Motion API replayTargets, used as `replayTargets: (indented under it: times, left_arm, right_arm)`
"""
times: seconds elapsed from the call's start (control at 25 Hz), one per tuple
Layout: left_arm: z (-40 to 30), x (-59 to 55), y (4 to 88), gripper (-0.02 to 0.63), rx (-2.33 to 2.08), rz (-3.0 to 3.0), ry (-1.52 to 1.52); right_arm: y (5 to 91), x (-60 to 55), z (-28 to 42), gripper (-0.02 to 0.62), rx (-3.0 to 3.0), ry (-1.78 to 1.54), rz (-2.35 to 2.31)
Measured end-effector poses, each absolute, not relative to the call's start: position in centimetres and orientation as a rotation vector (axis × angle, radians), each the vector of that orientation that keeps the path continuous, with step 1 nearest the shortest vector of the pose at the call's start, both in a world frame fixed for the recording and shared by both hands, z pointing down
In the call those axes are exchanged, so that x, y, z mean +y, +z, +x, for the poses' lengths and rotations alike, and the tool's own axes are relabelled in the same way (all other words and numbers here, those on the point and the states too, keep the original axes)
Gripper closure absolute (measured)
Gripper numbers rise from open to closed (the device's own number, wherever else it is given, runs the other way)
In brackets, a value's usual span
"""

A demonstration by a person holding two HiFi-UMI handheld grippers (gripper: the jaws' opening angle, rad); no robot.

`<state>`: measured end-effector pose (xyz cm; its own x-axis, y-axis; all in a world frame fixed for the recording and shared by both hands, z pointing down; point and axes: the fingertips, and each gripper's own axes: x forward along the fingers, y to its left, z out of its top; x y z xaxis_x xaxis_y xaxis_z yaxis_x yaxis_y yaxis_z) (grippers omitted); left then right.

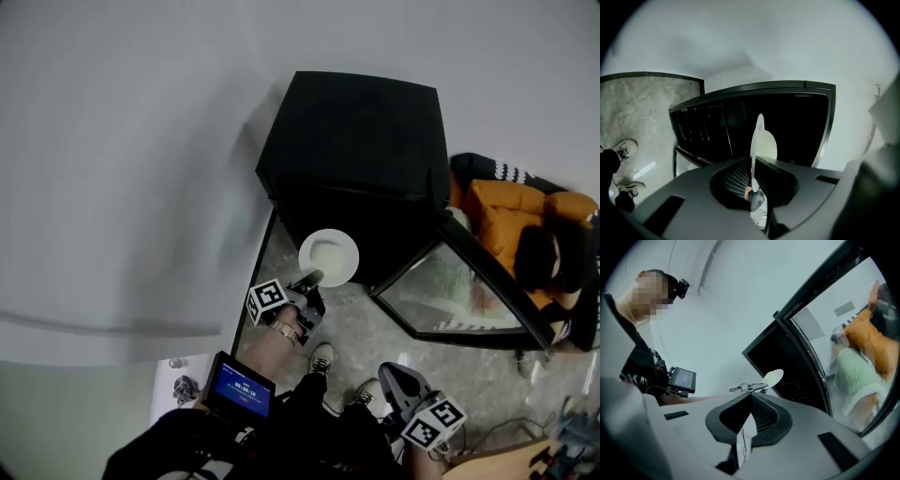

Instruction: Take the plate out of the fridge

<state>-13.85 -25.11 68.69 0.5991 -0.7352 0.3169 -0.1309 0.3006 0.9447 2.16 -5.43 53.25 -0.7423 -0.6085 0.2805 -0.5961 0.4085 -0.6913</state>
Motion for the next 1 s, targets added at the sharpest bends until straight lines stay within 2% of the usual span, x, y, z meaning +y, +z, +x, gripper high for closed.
replayTargets:
  times: [0.32,1.0]
  left_arm:
    - [-15.0,-21.1,60.4,0.583,-0.895,1.239,-0.562]
    - [-13.3,-22.8,42.9,0.581,-0.817,1.455,-0.69]
  right_arm:
    - [51.5,-4.4,1.9,0.598,2.721,-1.188,-0.968]
    - [49.7,-3.1,5.7,0.598,2.697,-1.092,-0.977]
